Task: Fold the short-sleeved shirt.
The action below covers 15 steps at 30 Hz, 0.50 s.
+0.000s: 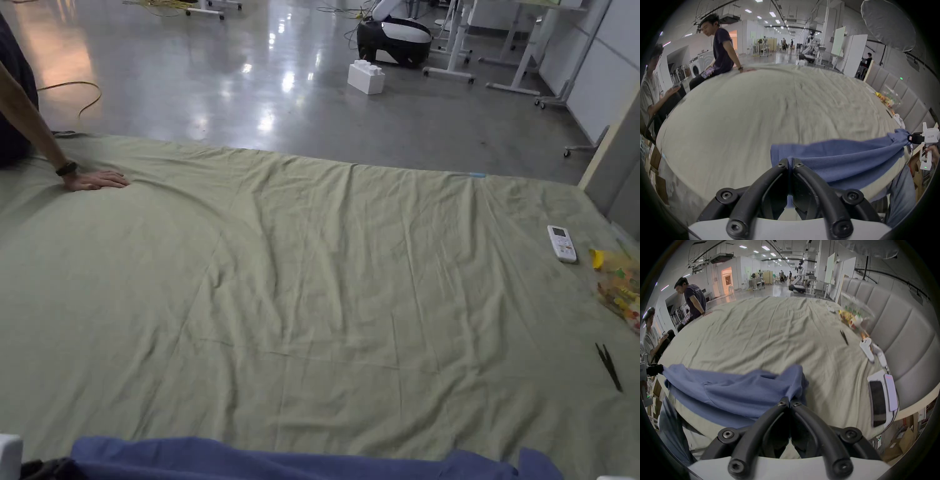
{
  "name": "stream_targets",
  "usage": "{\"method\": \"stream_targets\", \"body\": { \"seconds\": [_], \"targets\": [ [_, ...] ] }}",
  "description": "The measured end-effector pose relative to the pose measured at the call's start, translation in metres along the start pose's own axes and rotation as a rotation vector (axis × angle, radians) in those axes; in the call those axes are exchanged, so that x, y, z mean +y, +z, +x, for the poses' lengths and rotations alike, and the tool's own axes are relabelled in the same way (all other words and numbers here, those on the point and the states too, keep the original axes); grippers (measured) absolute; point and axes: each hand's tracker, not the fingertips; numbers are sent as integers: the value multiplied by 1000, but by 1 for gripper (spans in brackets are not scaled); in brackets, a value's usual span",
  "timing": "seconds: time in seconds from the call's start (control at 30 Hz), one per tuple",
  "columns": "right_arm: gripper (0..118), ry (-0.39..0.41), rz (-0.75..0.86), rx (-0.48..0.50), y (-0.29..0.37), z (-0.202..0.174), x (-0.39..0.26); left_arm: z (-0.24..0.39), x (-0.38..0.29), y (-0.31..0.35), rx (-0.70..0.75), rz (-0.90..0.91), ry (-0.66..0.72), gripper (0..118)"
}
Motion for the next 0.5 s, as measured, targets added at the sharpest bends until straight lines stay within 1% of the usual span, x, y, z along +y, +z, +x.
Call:
{"method": "stream_targets", "body": {
  "seconds": [0.13,0.23,0.33,0.43,0.47,0.5],
  "targets": [
    [1,-14,-49,-6,-17,-4,-21,-3,-24,-14,8,-61,36,4],
    [1,-24,-62,-7,-26,-9,-26,-3,-33,-27,23,-111,21,4],
    [1,-1,-59,-15,-35,-12,-31,3,-39,-29,28,-117,18,4],
    [2,5,-51,-21,-40,-16,-34,6,-38,-29,32,-121,35,5],
    [4,11,-46,-27,-38,-17,-34,6,-37,-29,32,-121,38,5],
    [11,19,-44,-34,-33,-18,-32,6,-34,-27,32,-124,41,6]
  ]
}}
